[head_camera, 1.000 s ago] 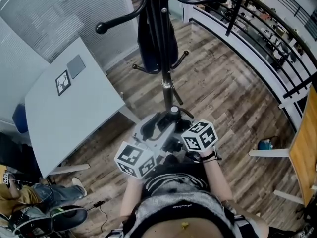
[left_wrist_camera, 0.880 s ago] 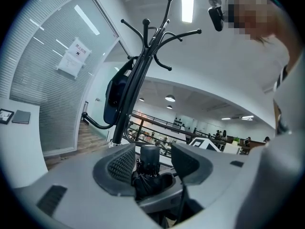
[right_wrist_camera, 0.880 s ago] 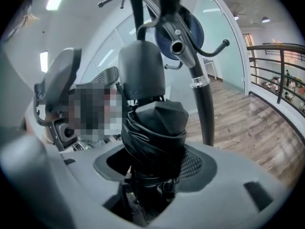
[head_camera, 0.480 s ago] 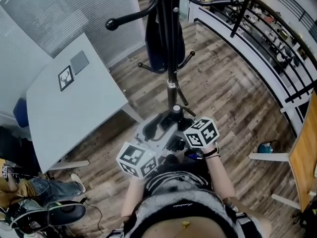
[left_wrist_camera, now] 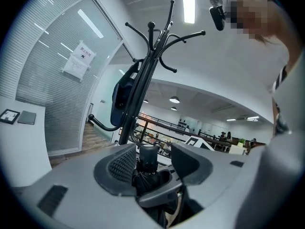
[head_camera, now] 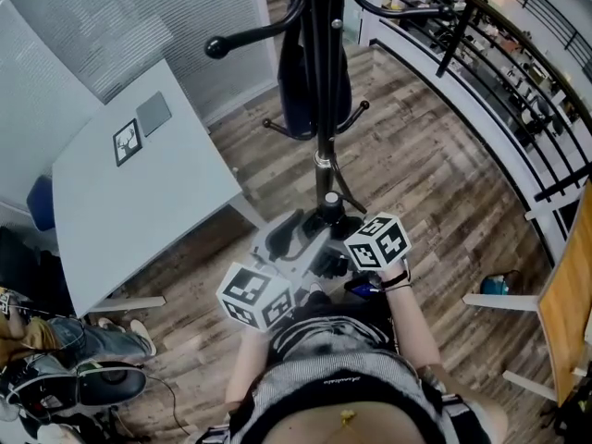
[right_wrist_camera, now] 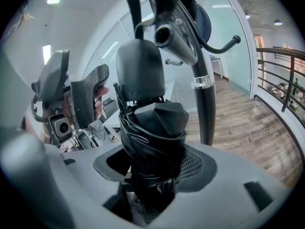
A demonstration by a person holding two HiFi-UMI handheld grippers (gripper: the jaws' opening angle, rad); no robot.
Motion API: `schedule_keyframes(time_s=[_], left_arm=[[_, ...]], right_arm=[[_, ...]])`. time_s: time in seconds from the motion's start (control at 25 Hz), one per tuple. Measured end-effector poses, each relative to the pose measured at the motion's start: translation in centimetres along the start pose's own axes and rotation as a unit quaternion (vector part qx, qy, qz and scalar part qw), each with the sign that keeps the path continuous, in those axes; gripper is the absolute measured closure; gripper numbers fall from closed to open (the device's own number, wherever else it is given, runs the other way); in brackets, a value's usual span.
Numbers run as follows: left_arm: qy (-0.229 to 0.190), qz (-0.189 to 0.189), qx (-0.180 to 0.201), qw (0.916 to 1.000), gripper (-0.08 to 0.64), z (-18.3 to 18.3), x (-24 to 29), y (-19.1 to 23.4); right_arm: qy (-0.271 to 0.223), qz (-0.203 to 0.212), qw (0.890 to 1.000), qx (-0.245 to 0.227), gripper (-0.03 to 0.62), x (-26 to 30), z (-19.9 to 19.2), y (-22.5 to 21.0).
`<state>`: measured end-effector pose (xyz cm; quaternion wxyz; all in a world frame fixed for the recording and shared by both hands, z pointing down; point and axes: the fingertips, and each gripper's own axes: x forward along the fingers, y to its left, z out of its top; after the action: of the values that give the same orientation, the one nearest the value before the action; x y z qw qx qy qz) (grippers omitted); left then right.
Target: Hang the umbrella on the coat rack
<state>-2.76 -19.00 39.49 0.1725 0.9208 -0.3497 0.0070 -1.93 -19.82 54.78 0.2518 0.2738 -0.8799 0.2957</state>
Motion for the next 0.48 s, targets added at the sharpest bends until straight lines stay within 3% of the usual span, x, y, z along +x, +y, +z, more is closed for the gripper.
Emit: schedule_keyframes(time_s=[0.48], left_arm=[[-0.005,0.019,-0.007,0.9998,0.347,0.4,0.8,1.0]], right_arm=[[0.023,0.031,0.999,-0.010,0.327,1.2,-0.4,0.3]])
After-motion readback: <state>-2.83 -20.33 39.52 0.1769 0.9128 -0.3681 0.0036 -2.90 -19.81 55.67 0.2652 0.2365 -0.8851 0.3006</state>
